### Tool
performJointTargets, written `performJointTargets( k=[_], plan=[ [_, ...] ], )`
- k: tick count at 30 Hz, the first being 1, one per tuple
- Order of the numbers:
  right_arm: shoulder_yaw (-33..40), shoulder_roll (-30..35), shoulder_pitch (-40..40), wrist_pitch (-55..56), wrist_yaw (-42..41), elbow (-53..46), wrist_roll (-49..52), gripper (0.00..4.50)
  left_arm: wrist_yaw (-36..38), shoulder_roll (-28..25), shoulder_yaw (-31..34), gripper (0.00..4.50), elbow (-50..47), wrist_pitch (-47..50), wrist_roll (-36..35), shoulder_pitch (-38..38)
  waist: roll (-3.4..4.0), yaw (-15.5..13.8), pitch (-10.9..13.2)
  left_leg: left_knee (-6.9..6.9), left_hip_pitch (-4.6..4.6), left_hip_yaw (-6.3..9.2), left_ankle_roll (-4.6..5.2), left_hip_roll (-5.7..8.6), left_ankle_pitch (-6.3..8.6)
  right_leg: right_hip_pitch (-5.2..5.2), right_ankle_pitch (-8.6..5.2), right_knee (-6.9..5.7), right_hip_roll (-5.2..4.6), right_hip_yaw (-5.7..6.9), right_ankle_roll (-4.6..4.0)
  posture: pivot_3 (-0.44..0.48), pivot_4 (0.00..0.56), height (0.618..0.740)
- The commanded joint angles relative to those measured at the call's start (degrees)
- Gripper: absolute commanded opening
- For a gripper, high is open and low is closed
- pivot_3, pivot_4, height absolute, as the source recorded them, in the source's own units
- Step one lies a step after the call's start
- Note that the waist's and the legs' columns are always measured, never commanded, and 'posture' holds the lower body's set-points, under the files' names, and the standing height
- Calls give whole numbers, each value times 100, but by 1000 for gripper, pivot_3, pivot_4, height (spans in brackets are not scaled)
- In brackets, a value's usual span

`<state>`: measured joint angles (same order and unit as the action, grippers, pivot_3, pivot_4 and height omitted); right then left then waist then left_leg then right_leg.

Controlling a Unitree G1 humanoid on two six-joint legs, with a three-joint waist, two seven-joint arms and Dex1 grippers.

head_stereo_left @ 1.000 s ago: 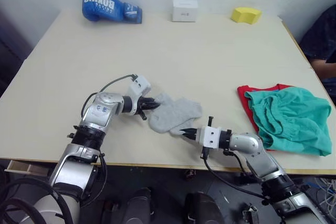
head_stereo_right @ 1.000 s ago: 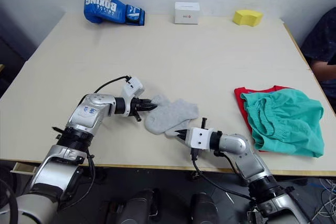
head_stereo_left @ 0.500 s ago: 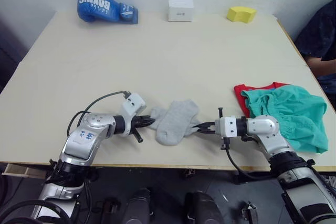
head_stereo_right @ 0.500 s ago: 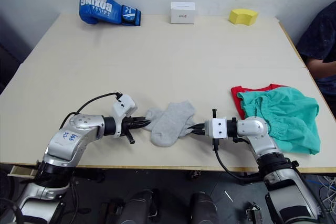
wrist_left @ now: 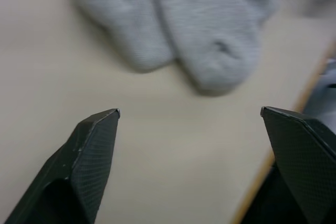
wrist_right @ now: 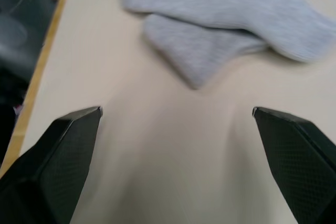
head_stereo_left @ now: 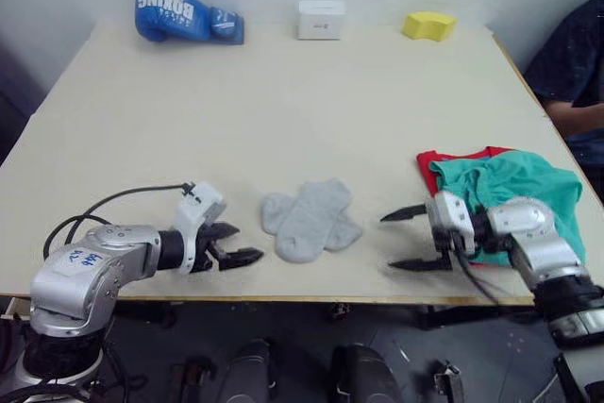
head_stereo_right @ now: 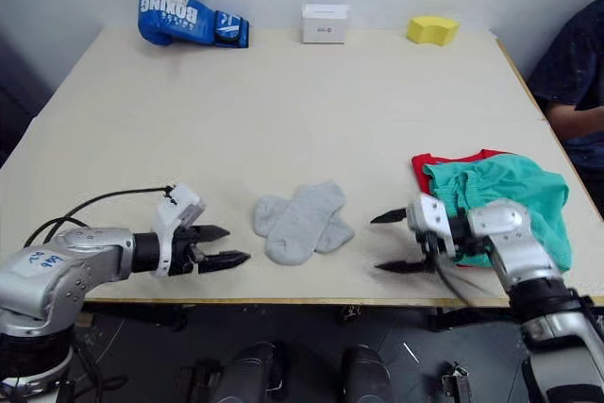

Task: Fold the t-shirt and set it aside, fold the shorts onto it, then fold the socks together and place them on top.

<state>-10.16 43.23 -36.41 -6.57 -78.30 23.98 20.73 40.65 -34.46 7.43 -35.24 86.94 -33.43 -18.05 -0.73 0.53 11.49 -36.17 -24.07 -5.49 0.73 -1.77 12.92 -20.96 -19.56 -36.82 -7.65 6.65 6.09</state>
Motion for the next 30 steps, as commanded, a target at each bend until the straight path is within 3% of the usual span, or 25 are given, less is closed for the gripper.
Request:
performJointTargets(
  k=[1, 4, 8, 13, 16, 19, 20, 27, 30],
  plan=[
    [219, -266, -539, -1235, 460, 299, 71, 4500, -448, 210, -166, 4421, -89, 410, 0, -125, 0, -24, 0, 1, 0, 1, -8, -4, 2, -1, -5, -1, 5, 2, -9, 0, 150, 740],
    [19, -788, -1480, -2234, 924, 1232, -293, 4500, -1155, 901, -407, 4421, 242, 544, 283, -165, -1, -47, 0, 4, -7, 0, -16, -5, -1, -13, -9, -6, 15, 3, -17, 0, 150, 740],
    [-6, -1381, -2192, -2039, 1255, 2327, -705, 4500, -1595, 1312, -603, 4421, 314, 556, 395, -112, 0, -74, -2, -4, -3, -9, 6, 15, -12, -4, -7, -12, 15, 2, -12, 0, 150, 740],
    [-48, -1863, -2578, -1672, 1291, 3187, -1111, 4500, -1870, 1317, -870, 4421, 311, 556, 418, -87, 4, -155, -7, -9, 2, 1, 20, 31, -3, 13, -2, -7, 2, 1, -6, 0, 150, 740],
    [-60, -2008, -2573, -1496, 1125, 3305, -1243, 3896, -1933, 1263, -947, 4500, 315, 503, 418, -30, 6, -146, -9, -6, 14, -1, 17, 29, -2, 22, -2, -6, 6, -1, -6, 0, 150, 740],
    [-1, -2115, -2508, -1244, 1072, 3329, -1315, 2779, -2110, 1304, -993, 3787, 336, 340, 508, 49, 6, -117, -10, 12, 53, -9, 8, 27, 4, 48, -2, 0, 9, -12, -6, 0, 150, 740],
    [24, -2137, -2488, -1139, 1102, 3339, -1343, 2588, -2159, 1326, -991, 3622, 350, 281, 535, 77, 7, -112, -10, 13, 55, -10, 7, 27, 5, 48, -2, -1, 9, -13, -6, 0, 150, 740],
    [100, -2104, -2292, -840, 815, 3149, -1379, 136, -2195, 1230, -1129, 1411, 270, -34, 561, 249, 7, -95, -10, 13, 57, -14, 2, 24, 13, 47, -3, 1, 9, -19, -7, 0, 150, 740],
    [237, -2073, -2203, -791, 735, 2950, -1266, 0, -2150, 1217, -992, 413, 144, -169, 509, 285, 7, -64, -10, 14, 57, -14, -2, 20, 16, 47, -4, 3, 11, -18, -8, 0, 150, 740]
  ],
)
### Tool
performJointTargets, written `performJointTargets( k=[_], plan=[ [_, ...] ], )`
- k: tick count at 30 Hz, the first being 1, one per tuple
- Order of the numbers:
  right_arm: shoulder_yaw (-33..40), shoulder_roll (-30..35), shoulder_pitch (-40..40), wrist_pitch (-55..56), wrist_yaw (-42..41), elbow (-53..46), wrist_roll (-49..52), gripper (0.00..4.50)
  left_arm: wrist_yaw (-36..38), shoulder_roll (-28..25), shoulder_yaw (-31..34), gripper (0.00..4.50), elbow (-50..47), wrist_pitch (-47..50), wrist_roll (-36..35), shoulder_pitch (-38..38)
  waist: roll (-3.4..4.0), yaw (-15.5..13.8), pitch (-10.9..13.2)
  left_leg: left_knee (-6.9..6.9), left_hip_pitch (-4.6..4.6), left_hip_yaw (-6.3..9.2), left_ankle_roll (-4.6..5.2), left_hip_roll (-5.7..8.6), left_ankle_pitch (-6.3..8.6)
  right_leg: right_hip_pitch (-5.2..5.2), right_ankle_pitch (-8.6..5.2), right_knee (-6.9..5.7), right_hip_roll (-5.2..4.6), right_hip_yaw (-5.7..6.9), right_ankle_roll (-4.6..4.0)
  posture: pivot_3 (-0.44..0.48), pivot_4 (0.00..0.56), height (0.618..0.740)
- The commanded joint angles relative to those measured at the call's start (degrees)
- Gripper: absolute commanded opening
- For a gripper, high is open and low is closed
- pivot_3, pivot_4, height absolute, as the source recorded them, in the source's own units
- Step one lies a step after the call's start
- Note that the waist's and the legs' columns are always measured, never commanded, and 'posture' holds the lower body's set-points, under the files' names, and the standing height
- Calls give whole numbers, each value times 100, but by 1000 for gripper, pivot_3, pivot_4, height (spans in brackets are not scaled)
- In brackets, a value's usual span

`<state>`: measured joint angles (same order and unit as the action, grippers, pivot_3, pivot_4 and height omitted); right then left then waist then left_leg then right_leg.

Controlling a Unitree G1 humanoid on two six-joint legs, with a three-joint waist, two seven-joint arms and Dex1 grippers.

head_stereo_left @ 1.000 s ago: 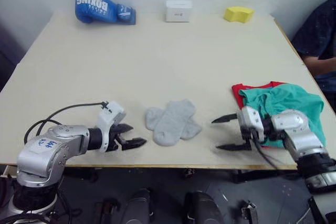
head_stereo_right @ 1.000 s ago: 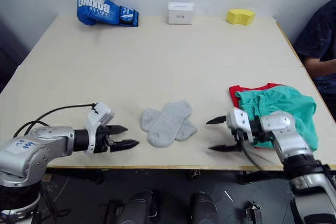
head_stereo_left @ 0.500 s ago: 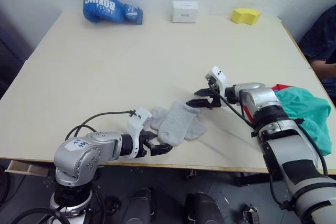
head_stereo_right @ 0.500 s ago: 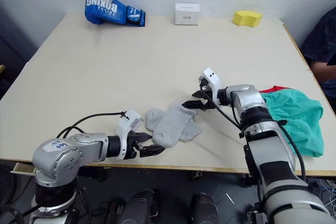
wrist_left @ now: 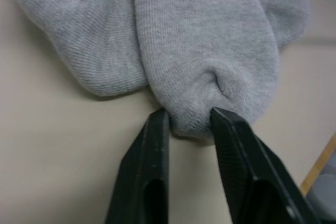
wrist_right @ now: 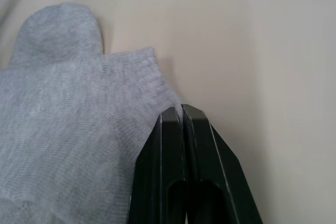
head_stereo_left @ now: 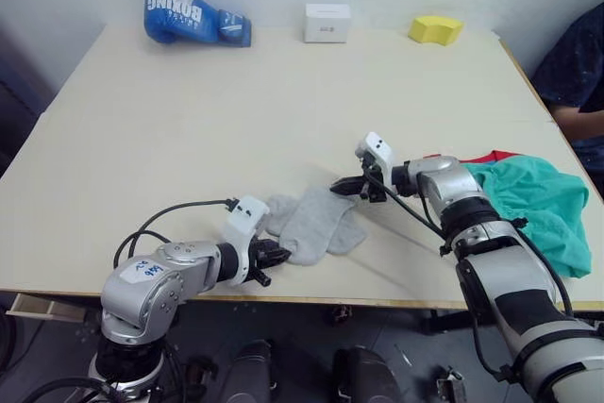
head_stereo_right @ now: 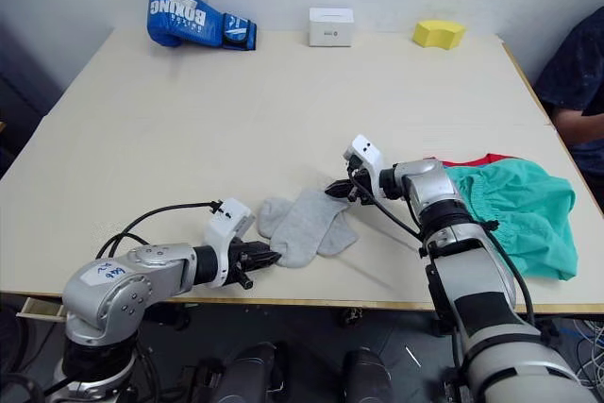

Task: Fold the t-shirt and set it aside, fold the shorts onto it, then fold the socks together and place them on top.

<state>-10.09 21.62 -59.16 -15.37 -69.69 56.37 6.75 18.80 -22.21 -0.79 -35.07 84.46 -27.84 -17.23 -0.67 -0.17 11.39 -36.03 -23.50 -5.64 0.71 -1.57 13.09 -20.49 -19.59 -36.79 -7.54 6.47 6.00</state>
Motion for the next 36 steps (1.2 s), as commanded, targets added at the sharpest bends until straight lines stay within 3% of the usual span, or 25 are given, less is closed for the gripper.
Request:
performJointTargets(
  k=[1, 2, 5, 12, 14, 19, 23, 27, 36],
  plan=[
    [286, 108, 99, 98, -135, -391, 169, 0, 80, 4, -65, 230, 66, 33, -103, 216, 0, 14, 0, 0, 0, 0, 0, 0, 0, 0, 0, 0, 0, 0, 0, 0, 150, 740],
    [368, 134, 121, 63, -123, -513, 227, 0, 156, -6, 73, 37, -2, 30, -185, 212, 0, 25, 0, 1, -1, 0, -1, -1, 1, -2, 0, 2, 0, 0, 0, 0, 150, 740],
    [630, 224, 221, -75, -140, -971, 441, 0, 516, -158, 482, 37, -150, 13, -513, 144, 3, 48, 2, 1, -13, -7, -2, -9, 4, -17, 0, 5, 0, -5, 0, 0, 150, 740],
    [1178, 624, 1255, -1109, 82, -3388, 1193, 0, 1638, -1385, 1475, 37, 262, -232, -1230, -369, 2, 35, 3, 0, -75, -17, -12, -21, -4, -94, -2, -12, 7, -13, -5, 0, 150, 740],
    [1401, 609, 1852, -1392, 275, -4391, 1564, 0, 2026, -1820, 1426, 37, 683, -725, -1155, -492, 2, 33, 3, 0, -73, -25, -9, -18, -3, -95, -2, -12, 9, -17, -5, 0, 150, 740],
    [1775, 317, 3538, -1791, 1148, -6594, 2241, 0, 3735, -2715, 330, 37, 2030, -3019, -414, -952, 5, 3, 5, 11, -71, -46, -9, -18, 2, -106, -3, -6, 10, -21, -5, 0, 150, 740],
    [1689, -112, 4723, -1502, 1957, -7731, 2188, 0, 4475, -2671, -496, 37, 3480, -3733, 94, -1929, 1, 5, 6, 20, -70, -54, -35, -17, 24, -110, -2, 1, 7, -26, -5, 0, 150, 740],
    [1395, -557, 5442, -1211, 2677, -8160, 1958, 0, 5093, -2472, -1109, 37, 4651, -4297, 580, -2691, 1, 44, 6, 20, -67, -78, 4, -18, 12, -121, -2, -8, 14, -15, -4, 0, 150, 740],
    [813, -730, 5924, -573, 3231, -7931, 1406, 0, 5783, -1796, -1774, 37, 6740, -5136, 1558, -3878, -10, 45, 12, 2, -71, -111, 18, -22, 15, -148, -2, -31, 22, -31, -2, 0, 150, 740]
  ],
)
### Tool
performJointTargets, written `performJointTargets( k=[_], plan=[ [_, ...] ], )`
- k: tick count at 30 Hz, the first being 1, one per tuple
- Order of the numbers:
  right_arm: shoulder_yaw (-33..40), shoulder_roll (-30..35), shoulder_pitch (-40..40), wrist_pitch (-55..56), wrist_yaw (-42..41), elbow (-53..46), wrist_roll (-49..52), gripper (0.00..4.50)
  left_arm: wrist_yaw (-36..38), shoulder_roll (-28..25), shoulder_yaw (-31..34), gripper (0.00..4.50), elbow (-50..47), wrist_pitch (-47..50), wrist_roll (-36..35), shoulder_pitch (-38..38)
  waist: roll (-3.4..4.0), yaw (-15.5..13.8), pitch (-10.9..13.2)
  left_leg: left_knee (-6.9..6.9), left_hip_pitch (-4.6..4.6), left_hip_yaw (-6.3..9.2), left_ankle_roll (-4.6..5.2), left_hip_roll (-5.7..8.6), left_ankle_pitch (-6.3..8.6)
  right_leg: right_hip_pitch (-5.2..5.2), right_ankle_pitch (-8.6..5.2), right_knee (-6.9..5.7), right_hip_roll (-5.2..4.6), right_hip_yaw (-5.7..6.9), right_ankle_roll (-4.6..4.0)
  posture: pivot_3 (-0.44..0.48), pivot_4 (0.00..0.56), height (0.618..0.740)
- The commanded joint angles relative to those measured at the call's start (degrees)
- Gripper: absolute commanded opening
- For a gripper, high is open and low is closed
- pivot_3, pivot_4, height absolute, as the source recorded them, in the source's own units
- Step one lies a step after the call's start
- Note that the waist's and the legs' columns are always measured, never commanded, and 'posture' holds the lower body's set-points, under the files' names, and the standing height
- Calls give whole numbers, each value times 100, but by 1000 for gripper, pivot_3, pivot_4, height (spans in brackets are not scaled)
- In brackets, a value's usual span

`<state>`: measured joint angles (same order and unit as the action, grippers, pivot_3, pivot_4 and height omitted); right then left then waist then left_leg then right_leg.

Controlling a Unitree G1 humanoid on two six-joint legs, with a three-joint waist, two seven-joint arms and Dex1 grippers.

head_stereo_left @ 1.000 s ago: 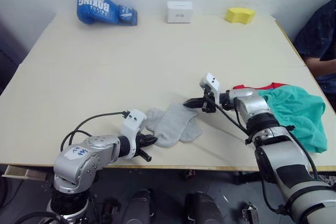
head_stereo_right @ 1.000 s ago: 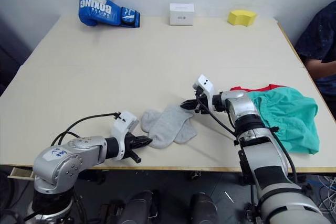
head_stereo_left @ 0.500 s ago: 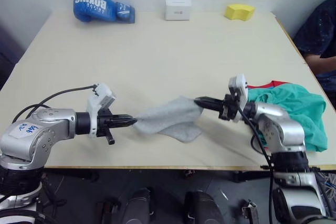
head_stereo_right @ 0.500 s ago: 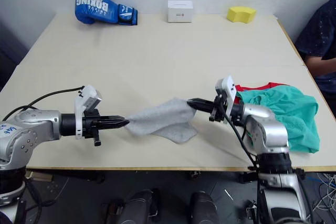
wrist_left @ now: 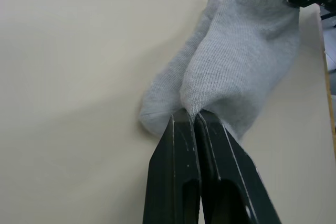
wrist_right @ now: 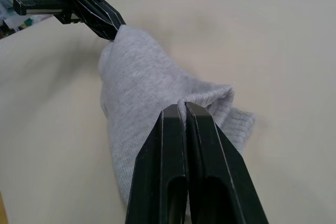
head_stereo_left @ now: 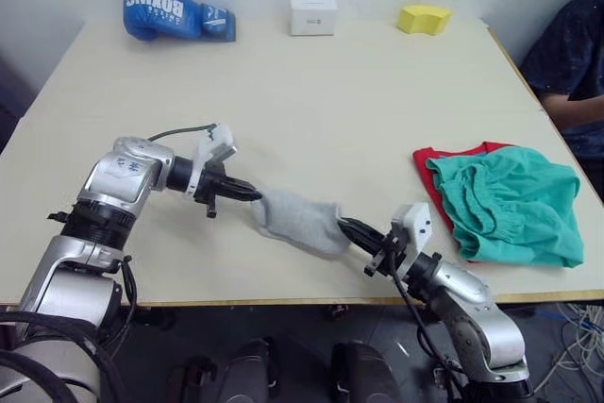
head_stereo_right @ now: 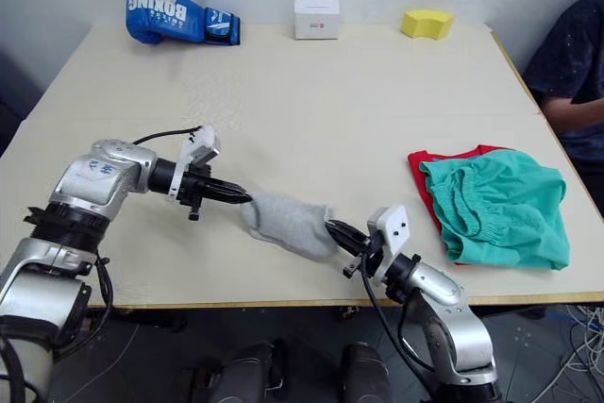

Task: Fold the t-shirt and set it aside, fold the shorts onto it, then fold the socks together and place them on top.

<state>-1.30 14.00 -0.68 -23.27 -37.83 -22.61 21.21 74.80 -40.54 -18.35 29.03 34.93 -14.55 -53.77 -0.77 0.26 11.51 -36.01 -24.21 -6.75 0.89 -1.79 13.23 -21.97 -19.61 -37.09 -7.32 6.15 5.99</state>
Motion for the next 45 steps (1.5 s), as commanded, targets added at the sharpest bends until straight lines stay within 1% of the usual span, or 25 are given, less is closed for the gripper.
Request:
performJointTargets(
  k=[1, 5, 8, 10, 11, 14, 17, 19, 21, 22, 24, 25, 27, 28, 30, 32, 34, 35, 37, 39, 41, 43, 45],
  plan=[
    [-57, 36, 72, 304, 80, 51, -86, 0, 228, 85, -34, 37, 452, -184, 282, -284, 0, -2, 0, 0, 0, 0, 0, -1, 0, -1, 0, -1, 0, -1, 0, 0, 150, 740],
    [58, 95, 35, 517, 127, 180, -86, 0, 334, 227, 49, 37, 673, -197, 364, -373, -3, 0, 1, -4, -2, 0, 2, -1, 0, -2, 0, -2, 0, -2, 0, 0, 150, 740],
    [120, 156, 32, 526, 142, 176, 9, 0, 378, 288, 77, 37, 646, -109, 397, -339, -3, -4, 1, -6, -2, 0, 4, -1, 0, -2, 0, -4, -2, -2, 0, 0, 150, 740],
    [98, 200, 40, 569, 117, 193, -14, 0, 593, 266, 35, 37, 545, -32, 367, -287, -3, -2, 1, -7, -2, 0, 4, -1, 0, -2, 0, -6, -2, -2, 0, 0, 150, 740],
    [85, 224, 42, 551, 95, 202, 1, 0, 513, 289, 72, 37, 526, -46, 386, -274, -3, 0, 1, -7, -2, 0, 4, -1, 0, -2, 0, -6, -2, -2, 0, 0, 150, 740],
    [175, 169, 19, 405, 229, 272, 130, 0, 194, 381, 287, 642, 520, -89, 381, -244, -4, -4, 1, -8, -1, 1, 5, -1, 0, -2, 0, -9, -2, -2, 0, 0, 150, 740],
    [202, 219, 28, 184, 185, 237, 353, 708, 191, 351, 409, 1599, 373, -74, 332, -117, -4, 1, 1, -11, -2, 0, 7, 1, 0, -1, 0, -13, -7, -4, 0, 0, 150, 740],
    [235, 291, 41, 258, 235, 153, 276, 1386, 92, 279, 684, 2231, 110, -43, 187, 78, -4, 5, 1, -12, -1, 0, 7, 1, 0, -1, 0, -16, -7, -4, 0, 0, 150, 740],
    [343, 417, 5, 331, 268, 3, 208, 2122, 17, 233, 1159, 2880, -266, -287, -82, 337, -4, 19, 1, -12, 0, 0, 7, 0, 0, -2, 0, -20, -8, -6, 0, 0, 150, 740],
    [392, 486, -48, 344, 285, -100, 201, 2412, 144, 250, 1468, 3161, -556, -489, -361, 497, -4, 27, 1, -13, 0, 0, 7, 0, 0, -3, 0, -25, -9, -6, 0, 0, 150, 740],
    [421, 595, -213, 139, 212, -403, 487, 2412, 14, 347, 2076, 3161, -1053, -303, -925, 674, -7, 16, 2, -13, -2, 1, 7, -1, 0, -7, 0, -28, -13, -8, 0, 0, 150, 740],
    [417, 622, -276, 47, 189, -494, 605, 2412, -74, 377, 2234, 3161, -1194, -147, -1090, 713, -8, 11, 3, -17, -2, 1, 7, -2, 0, -7, 0, -30, -14, -8, 0, 0, 150, 740],
    [212, 577, -567, -162, 191, -662, 761, 2412, -160, 382, 2273, 3161, -1754, -168, -1182, 1002, -10, 12, 2, -20, -2, 6, 9, -1, -1, -2, 0, -31, -17, -8, 0, 0, 150, 740],
    [40, 567, -714, -244, 205, -668, 703, 1992, -258, 431, 2244, 2759, -2015, -290, -1143, 1162, -9, 24, 0, -20, 3, 5, 9, 0, -1, 2, 0, -31, -17, -8, 0, 0, 150, 740],
    [-482, 574, -973, -183, 161, -463, 301, 1473, -586, 662, 2154, 2257, -2529, -447, -1092, 1492, -9, 22, -1, -17, 16, 3, 10, 2, 0, 13, 0, -31, -18, -10, 0, 0, 150, 740],
    [-809, 536, -1117, -11, 221, -146, -47, 755, -870, 863, 2044, 1605, -2765, -559, -995, 1700, -11, 8, -1, -17, 15, 5, 10, 2, 0, 13, 0, -30, -17, -11, 0, 0, 150, 740],
    [-1298, 487, -1316, 439, 274, 366, -663, 38, -1236, 1109, 1755, 963, -2774, -1069, -570, 2060, -17, -10, -5, -22, 7, 9, 10, 3, 0, 13, 0, -29, -15, -10, 0, 0, 150, 740],
    [-1525, 499, -1403, 695, 259, 590, -962, 0, -1428, 1282, 1686, 684, -2657, -1359, -427, 2236, -18, -10, -5, -24, 7, 7, 14, 6, 1, 13, 0, -29, -17, -9, 0, 0, 150, 740],
    [-1703, 422, -1479, 958, 277, 914, -1204, 0, -1760, 1524, 1613, 18, -2377, -1798, -192, 2487, -19, -11, -5, -29, 7, 0, 26, 12, 5, 13, 2, -31, -21, -8, 3, 0, 150, 740],
    [-1710, 229, -1510, 1186, 437, 1296, -1341, 0, -1855, 1577, 1458, 18, -2180, -2224, 80, 2742, -23, -6, -8, -31, 7, 1, 27, 10, 5, 13, 2, -31, -21, -6, 4, 0, 150, 740],
    [-1651, 159, -1478, 1518, 540, 1759, -1520, 0, -2228, 1634, 1379, 18, -2010, -2426, 366, 2928, -23, 1, -8, -29, 7, 1, 26, 7, 5, 11, 2, -31, -20, -4, 4, 0, 150, 740],
    [-1483, 214, -1370, 1757, 621, 2116, -1609, 0, -2667, 1631, 1259, 18, -1827, -2671, 775, 3084, -23, 0, -8, -28, 8, 2, 26, 5, 5, 11, 2, -31, -19, -3, 4, 0, 150, 740],
    [-1245, 300, -1220, 1862, 679, 2203, -1559, 0, -2940, 1657, 1269, 18, -1811, -2693, 876, 3213, -35, -6, -21, -28, 17, 5, 27, 6, 7, 25, 2, -28, -23, -1, 4, 0, 150, 740]
  ],
)
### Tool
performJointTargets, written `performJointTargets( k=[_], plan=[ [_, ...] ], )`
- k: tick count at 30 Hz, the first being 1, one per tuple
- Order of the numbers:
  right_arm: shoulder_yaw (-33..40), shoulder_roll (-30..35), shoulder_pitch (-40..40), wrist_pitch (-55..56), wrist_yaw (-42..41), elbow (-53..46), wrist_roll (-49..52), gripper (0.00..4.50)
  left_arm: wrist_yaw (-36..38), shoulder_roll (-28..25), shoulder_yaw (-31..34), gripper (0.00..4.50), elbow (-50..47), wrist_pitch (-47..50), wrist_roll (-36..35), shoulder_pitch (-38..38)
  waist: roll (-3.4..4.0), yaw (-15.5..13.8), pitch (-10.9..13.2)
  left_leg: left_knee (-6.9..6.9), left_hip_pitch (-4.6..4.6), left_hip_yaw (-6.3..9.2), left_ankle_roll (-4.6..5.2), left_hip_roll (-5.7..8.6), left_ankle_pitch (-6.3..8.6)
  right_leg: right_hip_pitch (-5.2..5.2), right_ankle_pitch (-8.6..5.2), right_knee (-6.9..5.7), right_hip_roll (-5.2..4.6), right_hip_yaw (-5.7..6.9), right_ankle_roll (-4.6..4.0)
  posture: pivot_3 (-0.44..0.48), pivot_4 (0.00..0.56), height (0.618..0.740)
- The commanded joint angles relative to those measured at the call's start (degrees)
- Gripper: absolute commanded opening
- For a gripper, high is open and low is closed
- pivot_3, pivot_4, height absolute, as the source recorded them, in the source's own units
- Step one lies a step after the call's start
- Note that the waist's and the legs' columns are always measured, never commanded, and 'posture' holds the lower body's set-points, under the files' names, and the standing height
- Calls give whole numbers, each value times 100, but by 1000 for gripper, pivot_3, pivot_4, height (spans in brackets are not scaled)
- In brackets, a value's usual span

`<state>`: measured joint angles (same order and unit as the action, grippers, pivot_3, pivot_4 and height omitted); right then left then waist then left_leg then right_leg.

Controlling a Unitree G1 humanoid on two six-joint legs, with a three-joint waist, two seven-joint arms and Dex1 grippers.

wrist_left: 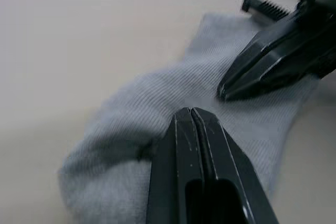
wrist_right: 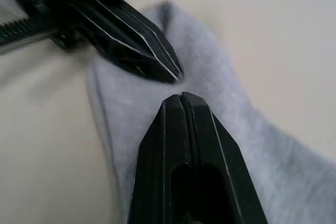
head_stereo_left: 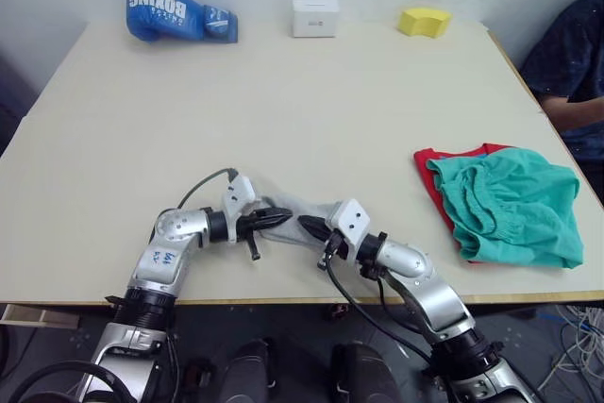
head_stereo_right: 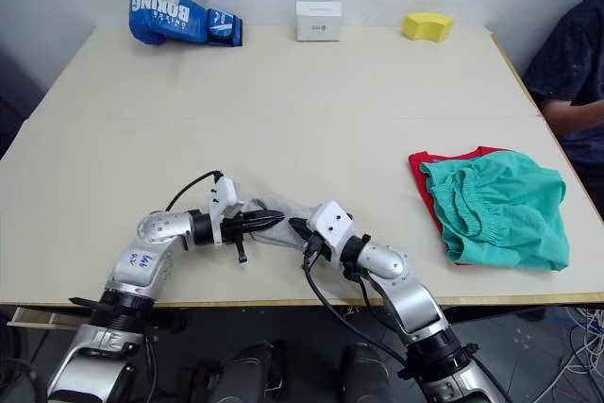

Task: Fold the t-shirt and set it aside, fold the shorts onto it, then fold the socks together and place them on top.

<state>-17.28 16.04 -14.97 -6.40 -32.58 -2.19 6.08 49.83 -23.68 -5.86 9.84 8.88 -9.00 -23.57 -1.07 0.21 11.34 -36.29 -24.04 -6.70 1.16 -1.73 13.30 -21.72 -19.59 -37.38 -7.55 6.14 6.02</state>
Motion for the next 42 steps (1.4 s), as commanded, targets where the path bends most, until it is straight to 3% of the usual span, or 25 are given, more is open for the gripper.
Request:
performJointTargets(
  k=[1, 10, 13, 15, 18, 23, 30, 39, 42],
  plan=[
    [475, 115, 271, 173, 183, 153, 14, 0, -514, 3, 68, 18, 90, -78, 270, 232, -12, -3, -12, 1, 10, 1, 2, 0, 3, 13, 0, 5, -2, 1, 0, 0, 150, 740],
    [1158, 375, 915, 183, -346, -420, 836, 0, -53, 234, 794, 18, -454, -162, -1170, 624, -40, 16, -37, 23, 43, 0, -4, -31, 33, 40, 0, 32, -9, -6, -1, 0, 150, 740],
    [1068, 338, 729, 180, -587, -759, 1022, 0, 101, 263, 1368, 18, -1105, 858, -2556, 634, -41, 30, -37, 19, 40, -4, -4, -36, 34, 36, 0, 32, -5, -4, -1, 0, 150, 740],
    [934, 301, 469, 89, -745, -941, 1085, 0, 96, -22, 1557, 18, -1341, 1541, -2975, 499, -40, 61, -37, 19, 38, -4, -6, -39, 33, 34, 0, 31, -6, -8, -1, 0, 150, 740],
    [367, 532, 14, 163, -1334, -1023, 758, 0, -310, -446, 1731, 634, -1121, 2254, -2956, 189, -40, 114, -37, 20, 42, -2, -9, -40, 31, 35, 0, 29, -1, -7, -1, 0, 150, 740],
    [-76, 328, -628, 129, -1547, -319, 508, 0, -670, -1182, 1364, 2227, -563, 4031, -2791, -371, -41, 135, -37, 22, 40, -3, -23, -36, 25, 32, -1, 30, 8, -2, -1, 0, 150, 740],
    [-83, 349, -861, 564, -1523, 773, 8, 0, -1137, -1028, 1171, 4486, -410, 5332, -2849, -739, -43, 118, -36, 10, 17, -2, -6, -2, 25, 25, 2, 33, -1, -7, 4, 0, 150, 740],
    [-30, 426, -819, 537, -1507, 1126, -182, 0, -1257, -728, 937, 4486, -657, 5819, -2852, -747, -44, 124, -37, 15, 36, -1, -14, -3, 24, 42, 3, 35, -2, -17, 5, 0, 150, 740],
    [-54, 375, -790, 489, -1460, 1140, -190, 0, -1340, -607, 893, 3898, -804, 5967, -2864, -829, -45, 120, -37, 17, 56, 1, -15, -2, 28, 65, 3, 42, -7, -20, 5, 0, 150, 740]
  ],
)
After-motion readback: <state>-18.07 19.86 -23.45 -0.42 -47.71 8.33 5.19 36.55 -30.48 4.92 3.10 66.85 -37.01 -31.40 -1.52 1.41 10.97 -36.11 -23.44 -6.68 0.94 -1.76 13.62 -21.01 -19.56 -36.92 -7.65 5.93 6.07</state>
